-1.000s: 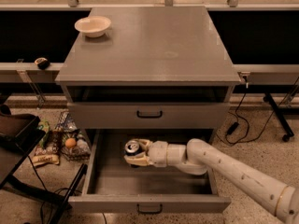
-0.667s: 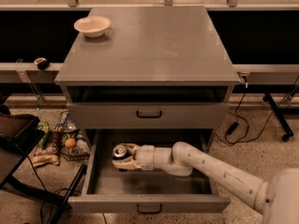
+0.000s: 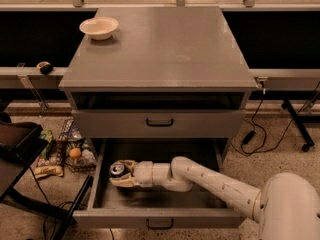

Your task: Place pepsi can into middle drawer

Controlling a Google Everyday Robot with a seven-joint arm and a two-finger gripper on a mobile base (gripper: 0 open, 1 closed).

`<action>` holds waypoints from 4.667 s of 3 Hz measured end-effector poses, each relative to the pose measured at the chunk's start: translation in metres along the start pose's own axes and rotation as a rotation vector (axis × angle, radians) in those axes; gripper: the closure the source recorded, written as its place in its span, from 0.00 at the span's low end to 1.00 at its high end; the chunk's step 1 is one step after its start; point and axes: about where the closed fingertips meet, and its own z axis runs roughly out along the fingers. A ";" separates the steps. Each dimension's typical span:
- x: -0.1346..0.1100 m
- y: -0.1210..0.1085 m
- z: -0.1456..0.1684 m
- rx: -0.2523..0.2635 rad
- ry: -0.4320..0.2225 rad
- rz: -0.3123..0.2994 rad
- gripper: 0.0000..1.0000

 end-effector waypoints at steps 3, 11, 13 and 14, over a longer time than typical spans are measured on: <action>0.005 0.001 0.003 0.000 -0.003 0.009 0.40; -0.140 0.100 -0.128 0.022 0.586 -0.002 0.00; -0.218 0.047 -0.187 0.215 0.934 -0.214 0.00; -0.257 0.040 -0.188 0.263 0.983 -0.298 0.00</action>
Offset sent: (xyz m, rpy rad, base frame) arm -0.0009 0.0021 -0.0054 0.0039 0.0089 -0.0014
